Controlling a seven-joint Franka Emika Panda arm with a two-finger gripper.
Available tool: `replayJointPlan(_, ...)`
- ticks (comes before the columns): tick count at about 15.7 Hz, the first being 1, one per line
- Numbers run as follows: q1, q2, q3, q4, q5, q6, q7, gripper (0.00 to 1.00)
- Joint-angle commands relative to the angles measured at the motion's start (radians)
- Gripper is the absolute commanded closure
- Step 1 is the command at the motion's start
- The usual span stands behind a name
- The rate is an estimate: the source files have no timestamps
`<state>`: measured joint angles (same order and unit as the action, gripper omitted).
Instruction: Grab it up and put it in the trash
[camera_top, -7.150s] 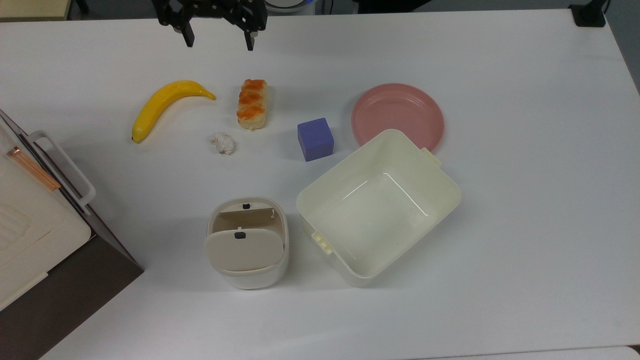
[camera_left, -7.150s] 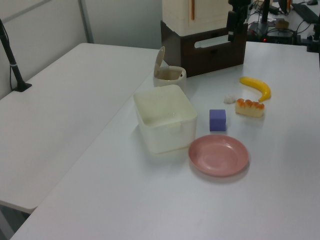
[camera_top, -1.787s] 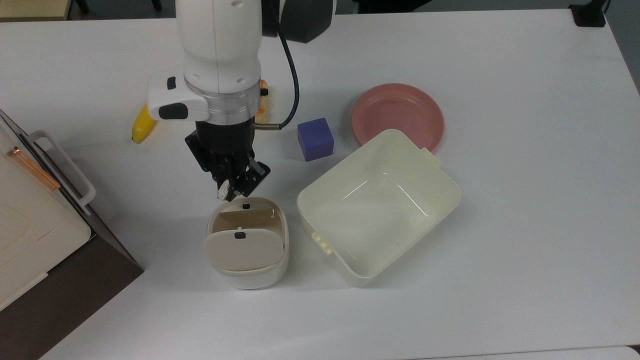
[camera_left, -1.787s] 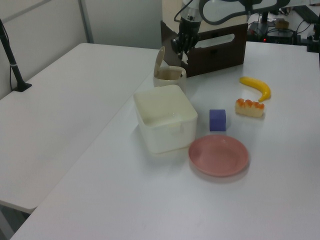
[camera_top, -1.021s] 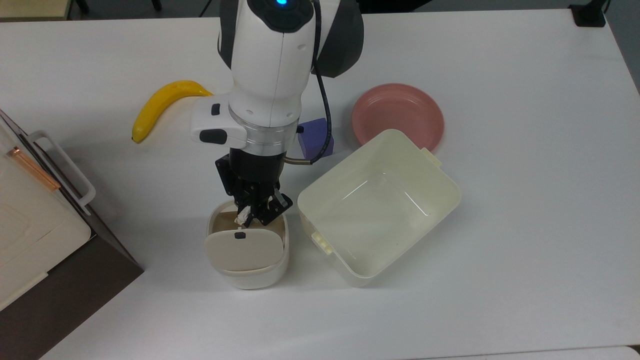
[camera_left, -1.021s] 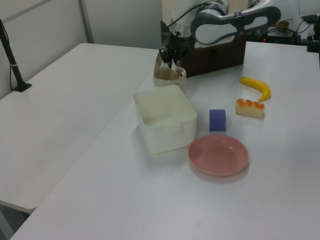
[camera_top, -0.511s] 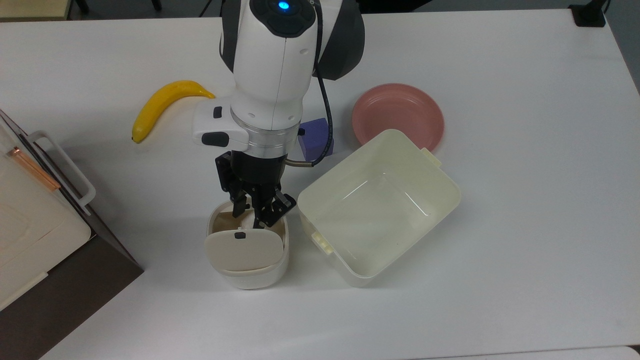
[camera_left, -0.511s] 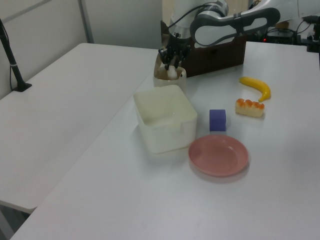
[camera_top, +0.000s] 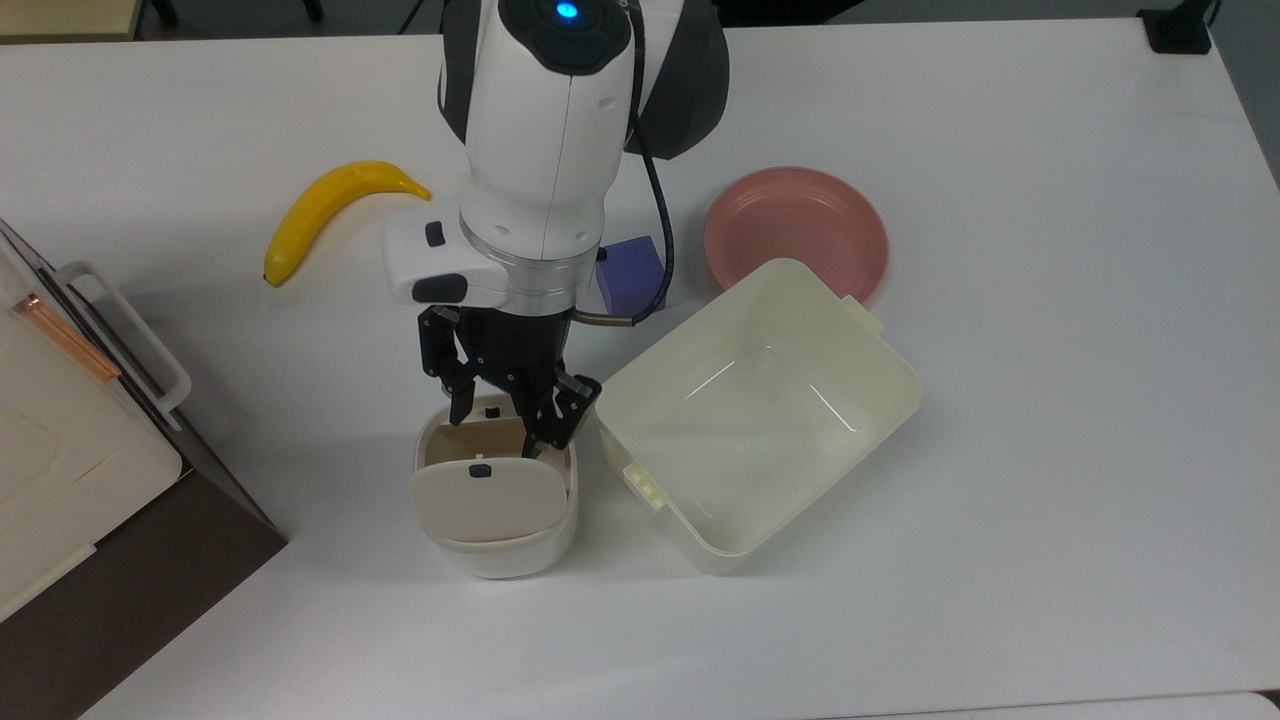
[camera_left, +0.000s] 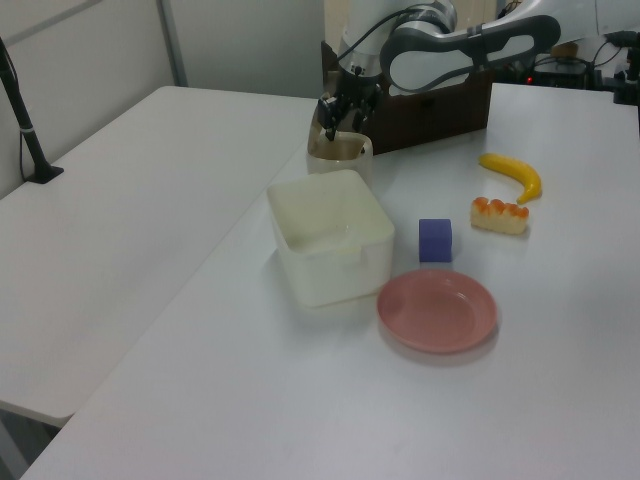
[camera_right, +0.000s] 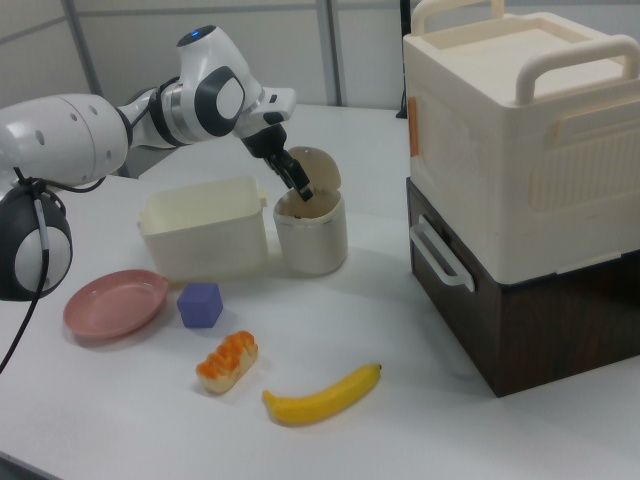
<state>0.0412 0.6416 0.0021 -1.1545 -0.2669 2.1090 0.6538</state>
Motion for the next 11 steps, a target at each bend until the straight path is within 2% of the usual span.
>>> replayJointPlan(1, 0.005, -0.029, 0.006, 0.001, 0.011, -0.188, -0.311, 0.31)
replayJointPlan(3, 0.003, -0.060, 0.004, -0.013, 0.049, -0.279, -0.467, 0.31)
replayJointPlan(4, -0.001, -0.091, 0.004, -0.013, 0.079, -0.323, -0.546, 0.27)
replayJointPlan(6, -0.018, -0.124, 0.003, -0.014, 0.098, -0.377, -0.626, 0.23)
replayJointPlan(11, -0.086, -0.207, 0.001, -0.019, 0.158, -0.475, -0.790, 0.05)
